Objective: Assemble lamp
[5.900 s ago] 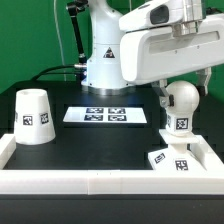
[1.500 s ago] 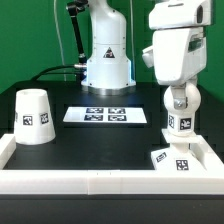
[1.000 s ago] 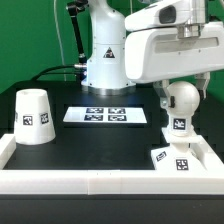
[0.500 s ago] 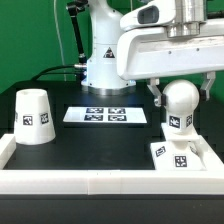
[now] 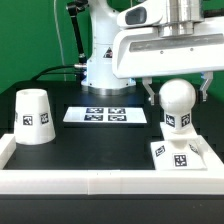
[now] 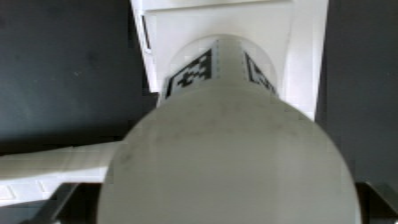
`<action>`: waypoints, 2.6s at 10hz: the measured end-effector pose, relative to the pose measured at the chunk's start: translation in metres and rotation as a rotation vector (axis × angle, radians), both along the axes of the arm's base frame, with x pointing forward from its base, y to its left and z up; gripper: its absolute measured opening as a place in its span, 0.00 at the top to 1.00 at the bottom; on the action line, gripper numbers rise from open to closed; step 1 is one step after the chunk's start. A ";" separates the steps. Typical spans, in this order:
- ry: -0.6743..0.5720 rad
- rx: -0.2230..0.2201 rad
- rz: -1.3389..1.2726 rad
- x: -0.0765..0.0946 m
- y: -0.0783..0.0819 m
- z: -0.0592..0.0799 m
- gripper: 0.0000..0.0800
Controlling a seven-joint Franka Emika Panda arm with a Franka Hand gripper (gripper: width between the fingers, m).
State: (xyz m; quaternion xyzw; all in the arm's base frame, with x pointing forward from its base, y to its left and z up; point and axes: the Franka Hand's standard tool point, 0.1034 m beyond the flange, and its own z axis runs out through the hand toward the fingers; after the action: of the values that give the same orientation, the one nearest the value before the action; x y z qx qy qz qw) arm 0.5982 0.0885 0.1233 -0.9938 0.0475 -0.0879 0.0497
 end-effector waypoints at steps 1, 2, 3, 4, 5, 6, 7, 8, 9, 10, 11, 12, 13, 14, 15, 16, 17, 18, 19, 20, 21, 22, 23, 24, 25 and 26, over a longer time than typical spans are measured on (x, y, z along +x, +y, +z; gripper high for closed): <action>0.014 0.026 -0.129 -0.001 -0.001 -0.001 0.28; 0.032 0.051 -0.257 -0.003 0.001 -0.003 0.28; 0.053 0.085 -0.374 -0.005 0.003 -0.003 0.28; 0.064 0.108 -0.442 -0.005 0.003 -0.003 0.28; 0.082 0.141 -0.567 -0.006 0.006 -0.004 0.28; 0.100 0.161 -0.665 -0.007 0.009 -0.005 0.28; 0.121 0.180 -0.748 -0.007 0.011 -0.005 0.28; 0.137 0.198 -0.803 -0.007 0.012 -0.005 0.28; 0.142 0.207 -0.832 -0.008 0.012 -0.006 0.28; 0.139 0.203 -0.804 -0.008 0.012 -0.006 0.28; 0.136 0.199 -0.780 -0.008 0.013 -0.006 0.17; 0.135 0.197 -0.771 -0.008 0.013 -0.006 0.14; 0.124 0.182 -0.684 -0.008 0.014 -0.006 0.14; 0.110 0.163 -0.566 -0.008 0.016 -0.007 0.13; 0.097 0.145 -0.451 -0.009 0.018 -0.007 0.13; 0.081 0.123 -0.324 -0.009 0.020 -0.007 0.13; 0.068 0.103 -0.220 -0.010 0.021 -0.007 0.13; 0.059 0.091 -0.144 -0.010 0.021 -0.007 0.13; 0.049 0.078 -0.067 -0.010 0.020 -0.007 0.13; 0.042 0.068 -0.008 -0.009 0.020 -0.007 0.13; 0.033 0.057 0.059 -0.009 0.019 -0.007 0.13; 0.019 0.037 0.156 -0.009 0.018 -0.007 0.13; -0.010 -0.008 0.300 -0.007 0.016 -0.007 0.13; -0.027 -0.044 0.424 -0.005 0.014 -0.006 0.13; -0.041 -0.073 0.535 -0.004 0.012 -0.006 0.13; -0.050 -0.094 0.620 -0.003 0.012 -0.005 0.13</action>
Offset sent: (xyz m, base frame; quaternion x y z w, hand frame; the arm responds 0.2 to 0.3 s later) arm -0.0029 -0.0052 0.0024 -0.0091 -0.0187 0.2150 0.9764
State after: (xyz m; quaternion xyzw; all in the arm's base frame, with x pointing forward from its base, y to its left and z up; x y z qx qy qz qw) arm 0.5953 0.1009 0.1181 -0.9596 -0.2631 -0.0952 0.0292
